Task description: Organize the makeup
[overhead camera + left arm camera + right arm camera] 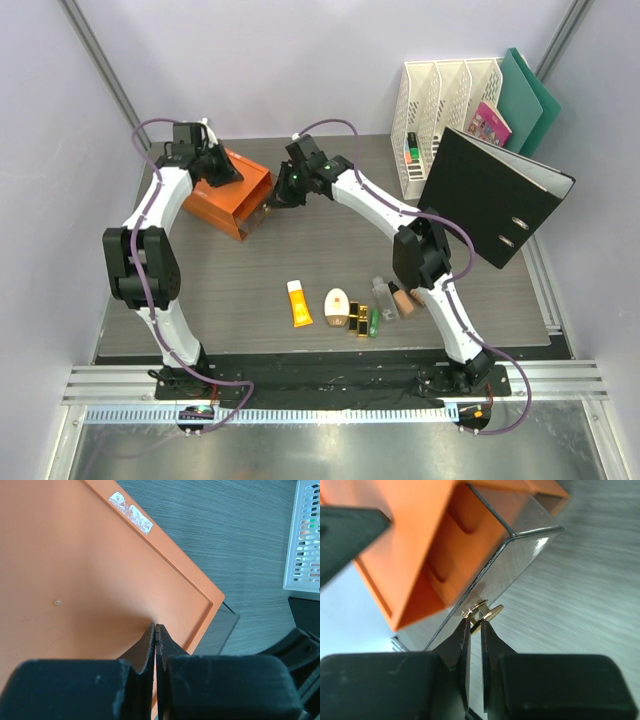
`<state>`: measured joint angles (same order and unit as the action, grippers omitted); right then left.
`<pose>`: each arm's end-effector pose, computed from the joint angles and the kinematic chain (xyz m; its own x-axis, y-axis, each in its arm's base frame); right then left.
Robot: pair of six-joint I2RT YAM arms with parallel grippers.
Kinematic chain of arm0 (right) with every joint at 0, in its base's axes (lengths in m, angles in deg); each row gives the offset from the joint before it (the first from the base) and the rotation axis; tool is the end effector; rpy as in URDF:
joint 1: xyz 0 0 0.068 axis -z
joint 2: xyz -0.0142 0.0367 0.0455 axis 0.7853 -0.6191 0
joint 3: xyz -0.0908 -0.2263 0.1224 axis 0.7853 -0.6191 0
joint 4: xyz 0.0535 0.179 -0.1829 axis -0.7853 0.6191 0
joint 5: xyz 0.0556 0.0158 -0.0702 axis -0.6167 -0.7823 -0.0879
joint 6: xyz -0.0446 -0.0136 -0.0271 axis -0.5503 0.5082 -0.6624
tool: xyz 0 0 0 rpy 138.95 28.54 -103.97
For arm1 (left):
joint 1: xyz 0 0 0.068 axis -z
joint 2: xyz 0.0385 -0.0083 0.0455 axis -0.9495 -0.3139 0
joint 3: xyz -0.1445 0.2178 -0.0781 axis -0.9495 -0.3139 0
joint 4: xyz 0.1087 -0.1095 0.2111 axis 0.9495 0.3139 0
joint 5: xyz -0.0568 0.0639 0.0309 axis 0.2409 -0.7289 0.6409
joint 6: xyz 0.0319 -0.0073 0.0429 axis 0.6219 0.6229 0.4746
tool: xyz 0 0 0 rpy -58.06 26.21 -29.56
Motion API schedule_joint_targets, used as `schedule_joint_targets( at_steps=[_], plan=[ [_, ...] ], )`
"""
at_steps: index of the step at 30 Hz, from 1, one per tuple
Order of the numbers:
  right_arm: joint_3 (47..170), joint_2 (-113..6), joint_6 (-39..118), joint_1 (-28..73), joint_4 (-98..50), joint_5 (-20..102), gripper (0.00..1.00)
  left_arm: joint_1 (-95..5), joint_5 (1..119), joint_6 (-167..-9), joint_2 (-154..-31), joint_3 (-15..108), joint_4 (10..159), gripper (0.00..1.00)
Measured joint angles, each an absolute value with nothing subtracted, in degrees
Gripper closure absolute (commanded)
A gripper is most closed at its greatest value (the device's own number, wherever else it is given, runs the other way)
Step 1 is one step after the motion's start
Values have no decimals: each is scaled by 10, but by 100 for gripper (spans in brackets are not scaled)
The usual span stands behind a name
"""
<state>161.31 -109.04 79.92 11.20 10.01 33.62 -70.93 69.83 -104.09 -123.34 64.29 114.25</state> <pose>0.4064 0.3597 0.2466 -0.9150 0.1485 -0.3751 -0.1482 0.7410 0.6550 0.4235 -0.0167 0.2830 -0.7199 -0.4257 -0.5482 -0.1036 0.8469 -0.5215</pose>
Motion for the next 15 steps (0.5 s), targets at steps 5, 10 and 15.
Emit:
schedule_joint_targets(
  at_steps=[5, 10, 15],
  plan=[
    [1579, -1056, 773, 112, 136, 355, 91, -710, 699, -1049, -1236, 647, 1146, 100],
    [1539, -1023, 759, 112, 152, 370, 92, -720, 704, -1051, -1238, 648, 1147, 100],
    [1494, -991, 750, 112, 159, 382, 92, -725, 704, -1054, -1238, 648, 1147, 100]
  ],
)
